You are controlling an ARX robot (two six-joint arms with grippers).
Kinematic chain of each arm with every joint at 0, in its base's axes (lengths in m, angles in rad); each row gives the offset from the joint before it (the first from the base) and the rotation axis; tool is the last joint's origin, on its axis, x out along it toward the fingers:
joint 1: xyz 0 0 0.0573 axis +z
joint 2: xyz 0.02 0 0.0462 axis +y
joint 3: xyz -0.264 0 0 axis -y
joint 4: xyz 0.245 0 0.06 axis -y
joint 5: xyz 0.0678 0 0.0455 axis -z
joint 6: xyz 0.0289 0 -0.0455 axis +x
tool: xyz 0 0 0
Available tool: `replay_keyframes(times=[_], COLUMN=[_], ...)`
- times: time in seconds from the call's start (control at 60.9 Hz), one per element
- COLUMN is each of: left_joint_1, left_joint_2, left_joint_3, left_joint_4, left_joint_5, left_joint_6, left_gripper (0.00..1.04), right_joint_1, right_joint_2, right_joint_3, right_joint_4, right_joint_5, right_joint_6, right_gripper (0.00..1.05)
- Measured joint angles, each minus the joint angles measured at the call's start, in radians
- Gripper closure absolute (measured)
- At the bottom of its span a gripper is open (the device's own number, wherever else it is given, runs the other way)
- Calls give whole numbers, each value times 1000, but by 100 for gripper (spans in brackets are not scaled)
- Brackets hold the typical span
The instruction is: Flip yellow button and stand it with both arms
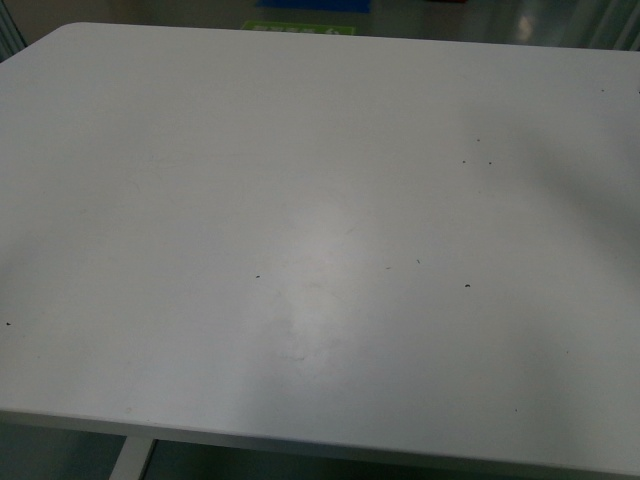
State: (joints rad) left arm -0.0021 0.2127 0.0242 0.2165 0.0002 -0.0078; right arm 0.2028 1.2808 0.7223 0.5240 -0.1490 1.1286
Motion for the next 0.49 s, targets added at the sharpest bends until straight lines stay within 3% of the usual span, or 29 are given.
replay_keyframes(times=[0.164, 0.296, 0.46, 0.493], left_joint_1=[0, 0, 0, 0], left_joint_2=[-38, -181, -208, -209], left_joint_3=[0, 0, 0, 0], left_joint_4=[-38, -208, -215, -215], left_joint_5=[0, 0, 0, 0], left_joint_6=[0, 0, 0, 0], left_gripper=[101, 101, 101, 96], right_joint_1=[0, 0, 0, -1], right_joint_2=[2, 6, 14, 20], right_joint_3=[0, 0, 0, 0], right_joint_4=[-2, -6, -11, -11], right_joint_5=[10, 17, 25, 27], right_joint_6=[-13, -27, -45, -50], right_gripper=[71, 71, 71, 71])
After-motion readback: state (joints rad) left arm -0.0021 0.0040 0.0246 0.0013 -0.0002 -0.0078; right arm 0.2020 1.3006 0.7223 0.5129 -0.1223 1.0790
